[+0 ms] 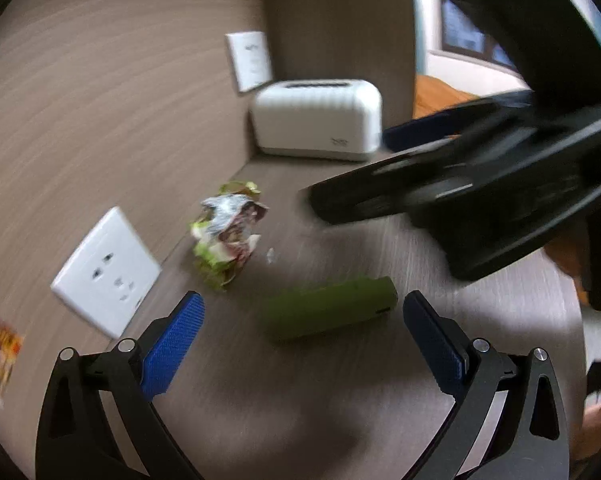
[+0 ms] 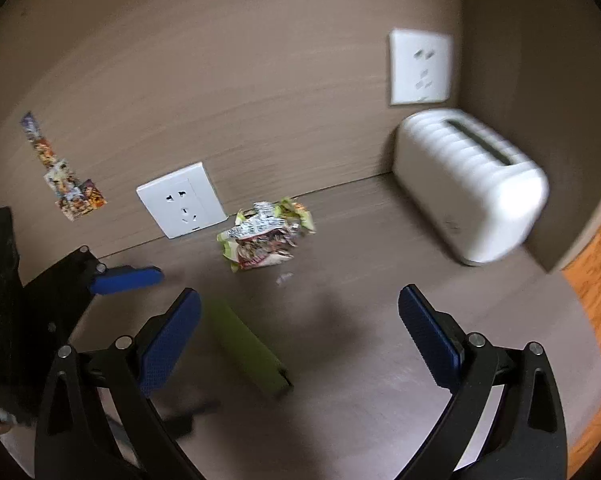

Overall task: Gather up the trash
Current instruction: 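Grasp the green tube with the left tool while the right tool grasps the crumpled snack wrapper, then carry the tube and wrapper to the white bin and open both tools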

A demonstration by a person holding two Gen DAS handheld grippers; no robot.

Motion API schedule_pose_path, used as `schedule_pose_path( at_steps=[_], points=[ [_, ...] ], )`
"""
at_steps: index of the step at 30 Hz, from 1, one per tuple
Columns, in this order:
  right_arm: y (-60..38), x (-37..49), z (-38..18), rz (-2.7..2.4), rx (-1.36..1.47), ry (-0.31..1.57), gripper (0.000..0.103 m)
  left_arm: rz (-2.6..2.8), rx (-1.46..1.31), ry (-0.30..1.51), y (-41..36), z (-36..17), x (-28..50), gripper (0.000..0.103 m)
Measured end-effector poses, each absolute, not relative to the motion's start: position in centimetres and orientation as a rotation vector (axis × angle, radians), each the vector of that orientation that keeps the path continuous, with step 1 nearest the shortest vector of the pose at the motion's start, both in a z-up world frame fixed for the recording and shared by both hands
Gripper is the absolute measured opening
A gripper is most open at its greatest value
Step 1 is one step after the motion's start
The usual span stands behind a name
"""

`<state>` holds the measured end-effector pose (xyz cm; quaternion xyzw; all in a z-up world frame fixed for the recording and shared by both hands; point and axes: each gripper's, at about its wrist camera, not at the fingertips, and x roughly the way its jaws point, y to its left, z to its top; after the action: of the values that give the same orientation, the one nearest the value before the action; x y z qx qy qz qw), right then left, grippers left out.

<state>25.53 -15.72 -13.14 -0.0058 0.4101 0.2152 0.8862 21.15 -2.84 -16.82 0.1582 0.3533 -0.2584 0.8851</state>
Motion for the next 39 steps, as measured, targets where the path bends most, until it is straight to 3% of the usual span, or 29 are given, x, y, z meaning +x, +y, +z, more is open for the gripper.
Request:
schedule_pose_path(
  at_steps=[4, 6, 11, 13, 16, 22, 23, 26, 27, 39],
  points=[
    [-13.1, 28.5, -15.0, 0.475, -0.036, 0.910, 0.098, -0.627, 0.339, 0.739, -3.2, -17.8, 22.4, 0.095],
    [-11.9, 29.9, -15.7, 0.484, -0.056, 0.925, 0.098, -0.678, 0.338, 0.759, -3.4, -18.4, 23.1, 0.079],
    [-10.1, 33.0, -17.5, 0.478, -0.052, 0.971, 0.097, -0.773, 0.302, 0.794, -3.7, -19.4, 24.3, 0.071],
    [-9.9, 33.5, -18.1, 0.478, -0.052, 0.987, 0.082, -0.809, 0.282, 0.813, -3.7, -19.4, 24.7, 0.068],
    [-9.9, 34.1, -18.9, 0.513, -0.012, 1.035, 0.069, -0.872, 0.243, 0.865, -3.3, -19.8, 25.4, 0.066],
    [-9.6, 33.8, -19.1, 0.522, -0.038, 1.033, 0.058, -0.937, 0.306, 0.906, -3.8, -20.8, 24.1, 0.062],
    [-9.6, 33.7, -19.1, 0.519, -0.035, 1.029, 0.058, -0.927, 0.341, 0.884, -4.0, -20.9, 23.5, 0.057],
    [-9.9, 33.3, -18.8, 0.507, -0.019, 1.007, 0.054, -0.911, 0.311, 0.881, -4.2, -20.8, 22.9, 0.032],
    [-10.1, 33.0, -18.6, 0.505, -0.007, 1.002, 0.054, -0.896, 0.308, 0.876, -4.2, -20.9, 22.7, 0.028],
    [-14.2, 25.9, -13.7, 0.421, 0.045, 0.869, 0.053, -0.732, 0.213, 0.852, -3.6, -18.6, 20.1, 0.026]
  ],
)
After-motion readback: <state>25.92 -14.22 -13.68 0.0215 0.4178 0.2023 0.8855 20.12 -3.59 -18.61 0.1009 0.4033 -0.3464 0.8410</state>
